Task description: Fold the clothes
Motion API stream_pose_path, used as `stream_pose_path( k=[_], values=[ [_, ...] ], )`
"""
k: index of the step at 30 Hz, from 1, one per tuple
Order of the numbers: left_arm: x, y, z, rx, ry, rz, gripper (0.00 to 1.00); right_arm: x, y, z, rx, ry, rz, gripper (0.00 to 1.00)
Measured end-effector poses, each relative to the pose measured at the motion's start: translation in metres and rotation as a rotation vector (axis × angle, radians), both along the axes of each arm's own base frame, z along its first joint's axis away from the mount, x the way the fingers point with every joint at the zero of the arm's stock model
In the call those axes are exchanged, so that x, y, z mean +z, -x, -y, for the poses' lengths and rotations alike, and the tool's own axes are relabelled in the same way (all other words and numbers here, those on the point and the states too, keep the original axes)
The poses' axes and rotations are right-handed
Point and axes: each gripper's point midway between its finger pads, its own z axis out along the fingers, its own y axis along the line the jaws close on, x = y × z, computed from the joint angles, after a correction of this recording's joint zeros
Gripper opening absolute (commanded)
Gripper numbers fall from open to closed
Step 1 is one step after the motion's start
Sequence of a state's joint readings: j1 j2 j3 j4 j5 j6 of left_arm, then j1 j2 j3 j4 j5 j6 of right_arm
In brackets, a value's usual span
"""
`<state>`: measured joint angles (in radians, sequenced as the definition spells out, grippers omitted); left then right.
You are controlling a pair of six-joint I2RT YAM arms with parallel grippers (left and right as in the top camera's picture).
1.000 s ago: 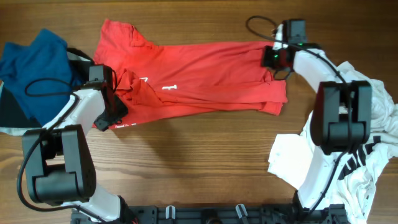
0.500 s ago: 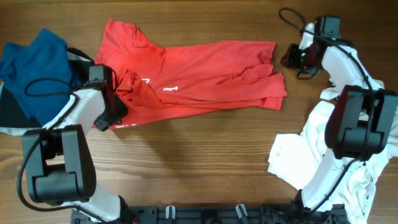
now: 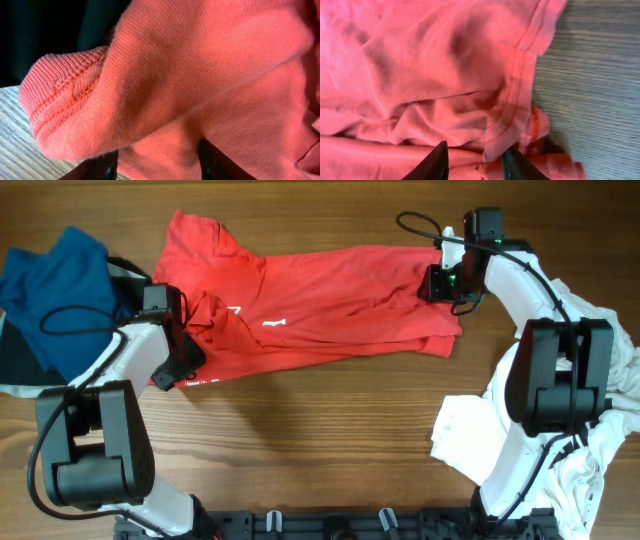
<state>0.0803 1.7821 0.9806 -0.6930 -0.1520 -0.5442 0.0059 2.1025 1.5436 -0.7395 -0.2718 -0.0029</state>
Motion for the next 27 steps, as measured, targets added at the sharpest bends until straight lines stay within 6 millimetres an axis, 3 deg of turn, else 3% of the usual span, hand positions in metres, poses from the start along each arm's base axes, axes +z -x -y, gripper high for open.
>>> stream_pose_path(
  k=[2,3,7,11,15,18,20,25,27],
  values=[
    [0.000,0.000,0.000,0.000,0.000,0.000,0.52,-0.001,-0.004,0.003,-0.004,0.018,0.014,0.06],
    [0.000,0.000,0.000,0.000,0.000,0.000,0.52,-0.002,-0.005,0.004,-0.009,0.021,0.018,0.04],
    [0.000,0.000,0.000,0.000,0.000,-0.001,0.52,-0.005,-0.013,0.013,-0.057,0.062,0.037,0.04],
    [0.000,0.000,0.000,0.000,0.000,-0.001,0.52,-0.005,-0.021,0.035,-0.149,0.135,0.055,0.04],
    [0.000,0.000,0.000,0.000,0.000,-0.001,0.52,-0.007,-0.016,0.085,-0.330,0.241,0.029,0.14],
    [0.000,0.000,0.000,0.000,0.000,-0.001,0.53,-0.007,-0.011,0.112,-0.421,0.255,0.013,0.11],
    [0.000,0.000,0.000,0.000,-0.001,-0.002,0.53,-0.011,0.002,0.109,-0.389,0.227,-0.046,0.10],
    [0.000,0.001,0.000,0.000,-0.001,-0.003,0.54,-0.020,0.065,0.071,-0.226,0.118,-0.306,0.16],
    [0.000,0.001,0.000,0.000,-0.001,-0.005,0.55,-0.021,0.076,0.061,-0.182,0.074,-0.345,0.19]
  ],
)
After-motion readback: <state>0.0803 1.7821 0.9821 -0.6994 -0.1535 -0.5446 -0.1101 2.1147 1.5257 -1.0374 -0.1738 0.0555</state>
